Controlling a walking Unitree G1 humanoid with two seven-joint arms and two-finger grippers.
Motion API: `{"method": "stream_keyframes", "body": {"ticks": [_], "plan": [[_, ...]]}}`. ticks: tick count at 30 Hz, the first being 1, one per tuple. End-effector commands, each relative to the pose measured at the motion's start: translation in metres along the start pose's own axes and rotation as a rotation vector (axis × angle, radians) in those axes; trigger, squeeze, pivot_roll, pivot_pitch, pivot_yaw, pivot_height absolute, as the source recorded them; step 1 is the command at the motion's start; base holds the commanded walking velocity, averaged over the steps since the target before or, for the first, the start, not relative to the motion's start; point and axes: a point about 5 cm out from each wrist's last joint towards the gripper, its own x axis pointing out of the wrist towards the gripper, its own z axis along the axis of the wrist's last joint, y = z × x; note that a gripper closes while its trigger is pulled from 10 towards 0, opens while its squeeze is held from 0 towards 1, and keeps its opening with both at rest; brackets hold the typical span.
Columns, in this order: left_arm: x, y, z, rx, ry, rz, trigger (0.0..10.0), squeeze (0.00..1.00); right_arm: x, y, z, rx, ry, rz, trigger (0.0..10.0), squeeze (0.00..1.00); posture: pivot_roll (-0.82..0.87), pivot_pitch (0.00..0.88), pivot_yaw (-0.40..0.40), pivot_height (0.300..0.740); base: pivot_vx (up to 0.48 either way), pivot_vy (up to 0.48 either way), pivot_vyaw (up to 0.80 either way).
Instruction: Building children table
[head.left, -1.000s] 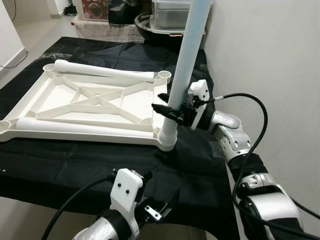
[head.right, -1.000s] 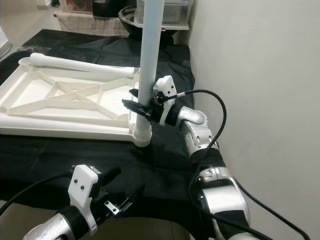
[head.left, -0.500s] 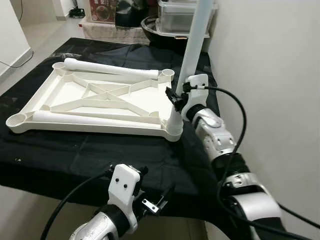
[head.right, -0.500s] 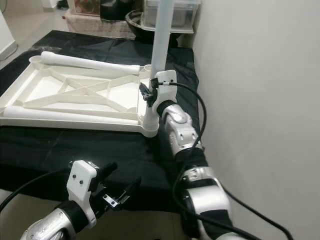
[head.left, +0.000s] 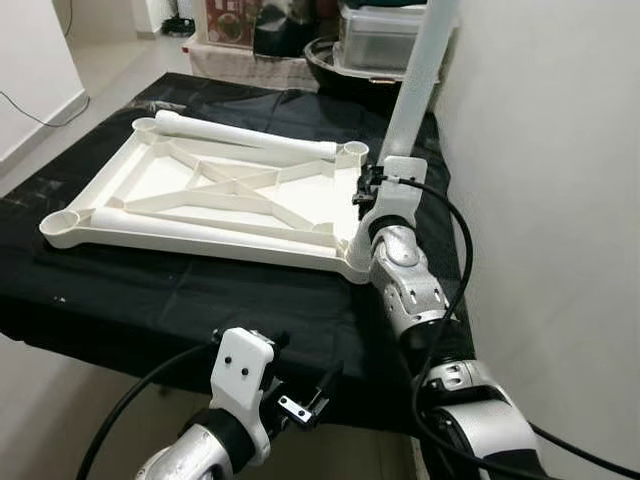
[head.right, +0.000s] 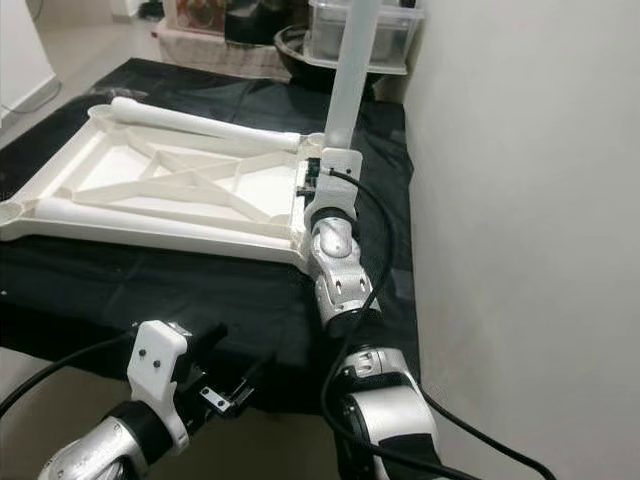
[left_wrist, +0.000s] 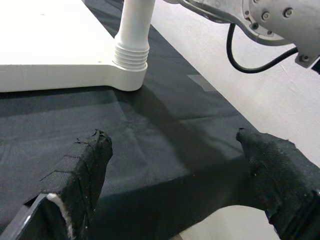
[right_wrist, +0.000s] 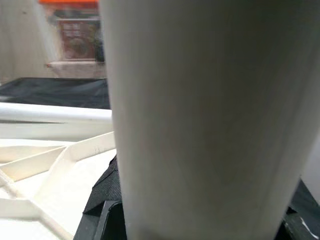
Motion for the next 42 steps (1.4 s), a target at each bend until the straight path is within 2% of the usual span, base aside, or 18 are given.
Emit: {"method": "stream_keyframes", "body": {"ticks": [1,2,4,9,12,16,18,20,23,31,32,42], "plan": [[0.000,-0.001,-0.005,0.000,0.016,-0.001,10.0,0.00,-0.005,-0.019,-0.040,-0.058,0.180,-0.177,10.0,0.00,0.22,0.164,-0.098,0.740,0.000,0.000,0.00],[0.000,-0.001,-0.005,0.000,0.016,-0.001,10.0,0.00,-0.005,-0.019,-0.040,-0.058,0.180,-0.177,10.0,0.00,0.22,0.164,-0.098,0.740,0.000,0.000,0.00],[0.000,-0.001,-0.005,0.000,0.015,-0.001,10.0,0.00,-0.005,-0.015,-0.033,0.010,0.161,-0.304,10.0,0.00,0.23,0.164,-0.100,0.740,0.000,0.000,0.00],[0.000,-0.001,-0.005,0.001,0.016,-0.002,10.0,0.00,-0.008,-0.011,-0.026,0.062,0.144,-0.414,10.0,0.00,0.23,0.165,-0.100,0.740,0.000,0.000,0.00],[0.000,-0.001,-0.005,0.001,0.017,-0.003,10.0,0.00,-0.015,0.001,-0.020,0.090,0.138,-0.484,10.0,0.00,0.24,0.170,-0.101,0.740,0.000,0.000,0.00],[0.000,-0.001,-0.006,0.001,0.017,-0.002,10.0,0.00,-0.016,0.004,-0.019,0.094,0.144,-0.500,10.0,0.00,0.24,0.170,-0.101,0.740,0.000,0.000,0.00],[0.000,-0.001,-0.006,0.002,0.018,-0.002,10.0,0.00,-0.021,0.014,-0.017,0.099,0.149,-0.507,10.0,0.00,0.24,0.175,-0.101,0.740,0.000,0.000,0.00],[0.000,-0.001,-0.006,0.002,0.018,-0.002,10.0,0.00,-0.021,0.014,-0.017,0.099,0.149,-0.507,10.0,0.00,0.24,0.175,-0.101,0.740,0.000,0.000,0.00],[0.000,-0.002,-0.006,0.003,0.019,-0.005,10.0,0.00,-0.024,0.026,-0.016,0.083,0.151,-0.475,10.0,0.00,0.24,0.175,-0.103,0.740,0.000,0.000,0.00],[0.001,-0.002,-0.006,0.005,0.018,-0.006,10.0,0.00,-0.021,0.025,-0.017,0.067,0.150,-0.452,10.0,0.00,0.24,0.178,-0.106,0.740,0.000,0.000,0.00],[0.001,-0.002,-0.007,0.005,0.018,-0.006,10.0,0.00,-0.021,0.026,-0.017,0.067,0.150,-0.423,10.0,1.00,0.24,0.178,-0.105,0.740,0.000,0.000,0.00],[0.002,-0.002,-0.007,0.004,0.020,-0.006,10.0,0.00,-0.023,0.033,-0.016,0.075,0.130,-0.351,10.0,1.00,0.24,0.179,-0.103,0.740,0.000,0.000,0.00]]}}
